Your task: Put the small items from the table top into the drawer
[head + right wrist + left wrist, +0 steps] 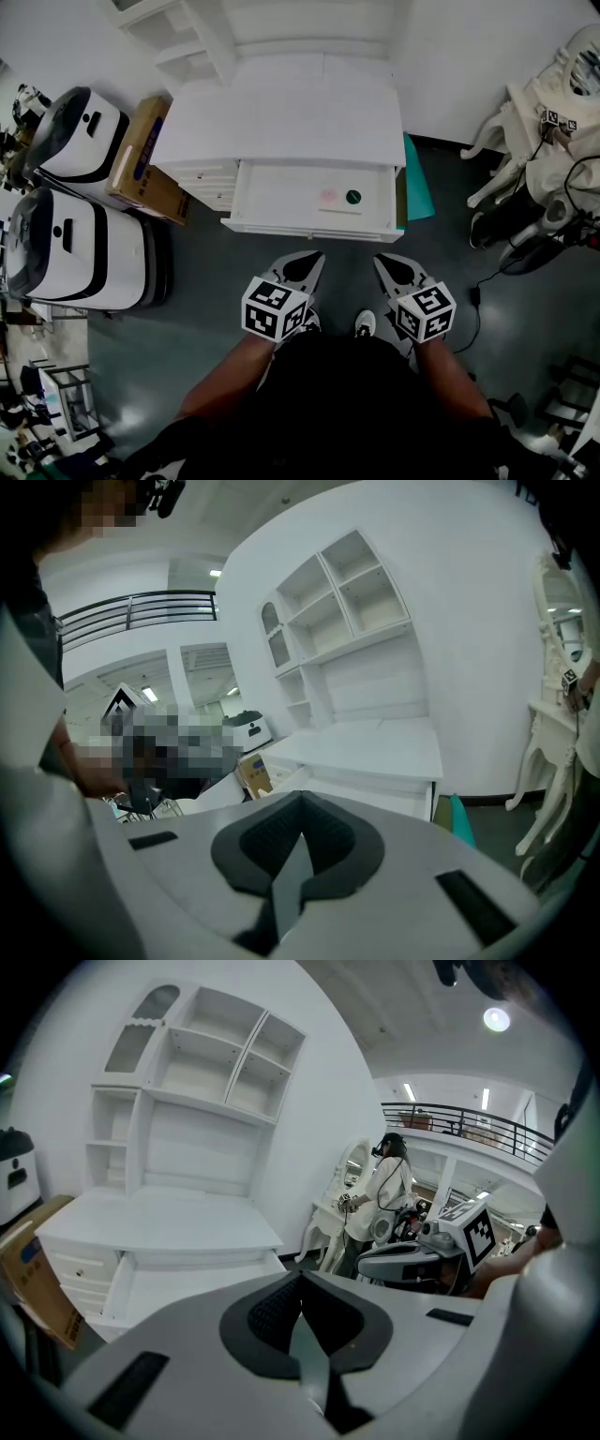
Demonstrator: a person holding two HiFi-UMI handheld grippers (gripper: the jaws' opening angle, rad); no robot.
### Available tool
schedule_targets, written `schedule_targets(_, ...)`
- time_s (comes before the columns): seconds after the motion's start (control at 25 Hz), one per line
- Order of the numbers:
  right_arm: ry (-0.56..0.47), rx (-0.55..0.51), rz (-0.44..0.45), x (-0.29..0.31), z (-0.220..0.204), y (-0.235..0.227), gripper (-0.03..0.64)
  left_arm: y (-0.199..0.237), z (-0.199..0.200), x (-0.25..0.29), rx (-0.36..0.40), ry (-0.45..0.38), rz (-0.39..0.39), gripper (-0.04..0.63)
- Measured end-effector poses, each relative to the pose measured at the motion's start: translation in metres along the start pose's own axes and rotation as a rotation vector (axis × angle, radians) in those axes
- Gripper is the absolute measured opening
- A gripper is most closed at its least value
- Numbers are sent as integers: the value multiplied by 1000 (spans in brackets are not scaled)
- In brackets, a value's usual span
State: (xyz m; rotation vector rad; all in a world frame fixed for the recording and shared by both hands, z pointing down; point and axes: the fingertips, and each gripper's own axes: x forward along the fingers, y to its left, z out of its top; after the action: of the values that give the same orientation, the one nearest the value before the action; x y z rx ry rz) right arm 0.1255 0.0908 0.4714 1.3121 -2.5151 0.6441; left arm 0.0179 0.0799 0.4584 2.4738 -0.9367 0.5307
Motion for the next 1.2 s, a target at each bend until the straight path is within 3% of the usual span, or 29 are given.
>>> schedule_targets(1.2,14,-45,-10,-4,-3,2,24,-4,-1,-1,11,-9,-10,3)
